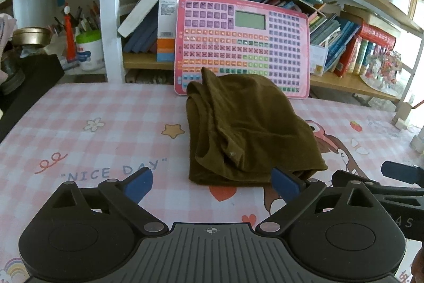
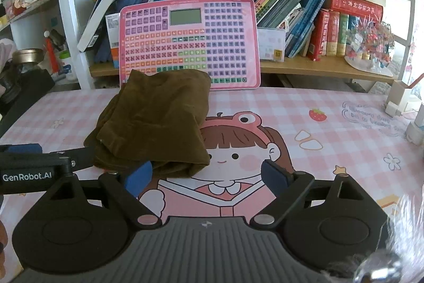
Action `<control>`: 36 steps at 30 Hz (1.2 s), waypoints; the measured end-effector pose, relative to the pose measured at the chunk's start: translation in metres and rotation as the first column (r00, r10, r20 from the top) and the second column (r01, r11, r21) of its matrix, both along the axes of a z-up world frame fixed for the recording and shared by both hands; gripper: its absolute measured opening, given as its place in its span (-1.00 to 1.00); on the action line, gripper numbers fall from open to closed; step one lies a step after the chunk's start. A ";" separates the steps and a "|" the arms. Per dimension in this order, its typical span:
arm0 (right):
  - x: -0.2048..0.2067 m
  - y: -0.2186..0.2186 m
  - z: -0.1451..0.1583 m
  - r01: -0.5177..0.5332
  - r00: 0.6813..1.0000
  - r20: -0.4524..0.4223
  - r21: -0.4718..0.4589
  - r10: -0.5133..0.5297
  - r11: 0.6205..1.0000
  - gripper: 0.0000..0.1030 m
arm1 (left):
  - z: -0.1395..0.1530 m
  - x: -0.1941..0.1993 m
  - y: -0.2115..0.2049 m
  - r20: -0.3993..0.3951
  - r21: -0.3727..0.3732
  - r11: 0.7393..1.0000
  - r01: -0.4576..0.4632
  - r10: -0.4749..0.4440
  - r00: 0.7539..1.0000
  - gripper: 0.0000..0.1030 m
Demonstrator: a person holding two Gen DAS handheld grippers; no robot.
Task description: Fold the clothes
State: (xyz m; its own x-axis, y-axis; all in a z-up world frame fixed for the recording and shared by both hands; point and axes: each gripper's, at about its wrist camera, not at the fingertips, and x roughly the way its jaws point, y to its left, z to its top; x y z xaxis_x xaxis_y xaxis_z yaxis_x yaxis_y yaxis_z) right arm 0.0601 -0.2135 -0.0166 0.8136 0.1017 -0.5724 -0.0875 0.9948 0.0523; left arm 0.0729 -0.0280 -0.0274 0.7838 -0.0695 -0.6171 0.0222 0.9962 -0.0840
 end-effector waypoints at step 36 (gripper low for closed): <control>-0.014 -0.001 -0.002 0.060 0.997 -0.033 -0.076 -0.063 0.995 1.00 | -0.003 -0.019 -0.009 -0.018 0.069 0.998 -0.008 0.010 1.000 0.92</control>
